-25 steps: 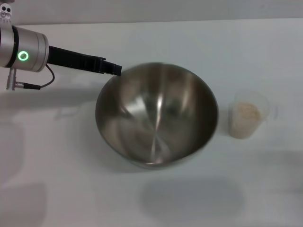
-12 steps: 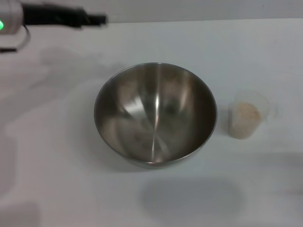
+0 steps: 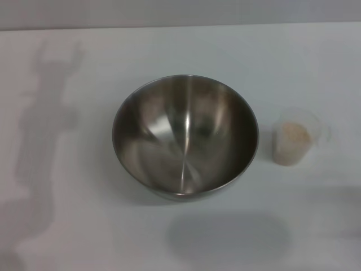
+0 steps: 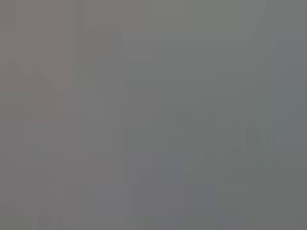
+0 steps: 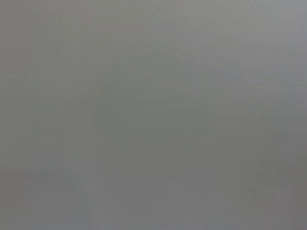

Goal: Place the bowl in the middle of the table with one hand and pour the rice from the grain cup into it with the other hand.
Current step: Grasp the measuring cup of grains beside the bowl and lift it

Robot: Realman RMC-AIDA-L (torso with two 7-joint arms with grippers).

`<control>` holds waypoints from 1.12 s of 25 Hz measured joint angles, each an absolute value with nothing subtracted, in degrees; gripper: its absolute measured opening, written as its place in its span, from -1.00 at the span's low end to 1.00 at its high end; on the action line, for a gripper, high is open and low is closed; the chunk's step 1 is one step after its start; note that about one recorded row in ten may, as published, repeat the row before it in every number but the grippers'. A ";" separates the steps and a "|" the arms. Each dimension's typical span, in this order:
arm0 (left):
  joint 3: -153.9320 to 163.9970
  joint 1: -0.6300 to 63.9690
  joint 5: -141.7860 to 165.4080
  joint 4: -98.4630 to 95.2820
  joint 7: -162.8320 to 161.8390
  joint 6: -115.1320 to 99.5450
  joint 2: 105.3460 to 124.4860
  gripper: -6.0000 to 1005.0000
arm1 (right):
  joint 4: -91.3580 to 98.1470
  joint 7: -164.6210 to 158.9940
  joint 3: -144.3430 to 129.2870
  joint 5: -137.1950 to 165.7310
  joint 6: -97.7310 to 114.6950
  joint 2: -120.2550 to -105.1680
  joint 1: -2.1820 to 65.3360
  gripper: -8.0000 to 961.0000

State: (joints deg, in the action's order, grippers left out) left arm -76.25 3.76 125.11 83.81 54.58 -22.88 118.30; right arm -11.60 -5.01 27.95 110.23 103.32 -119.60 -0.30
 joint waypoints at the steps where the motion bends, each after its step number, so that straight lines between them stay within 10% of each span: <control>1: -73.08 3.36 126.87 80.38 52.53 -32.93 118.30 0.64 | -11.60 -5.00 27.94 110.29 103.38 -119.61 -0.45 0.76; 8: -68.54 2.60 138.92 57.66 21.78 -64.64 118.28 0.65 | -10.77 -4.95 24.58 110.61 102.94 -119.73 -2.05 0.76; 28: -66.98 12.97 139.56 29.91 7.05 -70.63 118.74 0.65 | -11.88 -5.92 16.18 110.68 86.88 -119.52 2.38 0.76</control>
State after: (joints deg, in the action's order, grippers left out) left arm -66.98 12.97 139.56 29.91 7.05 -70.63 118.74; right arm -11.88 -5.92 16.18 110.68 86.88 -119.52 2.38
